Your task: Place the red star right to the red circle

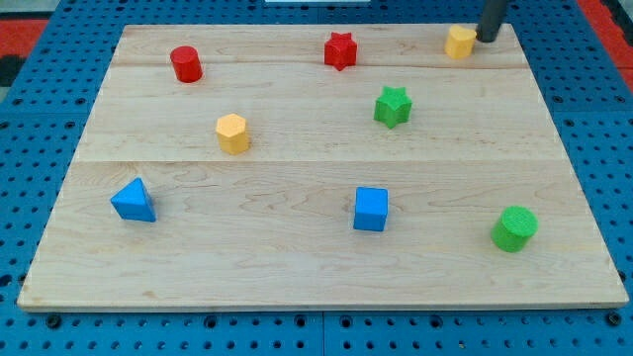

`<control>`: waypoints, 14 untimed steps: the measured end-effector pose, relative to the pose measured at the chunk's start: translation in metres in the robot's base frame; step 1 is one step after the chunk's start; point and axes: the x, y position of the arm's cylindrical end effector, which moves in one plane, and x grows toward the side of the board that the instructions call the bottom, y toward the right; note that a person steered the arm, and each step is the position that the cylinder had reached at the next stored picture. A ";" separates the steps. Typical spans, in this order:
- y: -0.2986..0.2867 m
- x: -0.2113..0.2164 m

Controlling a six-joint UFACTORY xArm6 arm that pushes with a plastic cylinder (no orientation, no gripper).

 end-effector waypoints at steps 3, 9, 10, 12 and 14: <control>-0.078 -0.009; -0.157 0.039; -0.169 0.009; -0.252 0.017; -0.187 0.040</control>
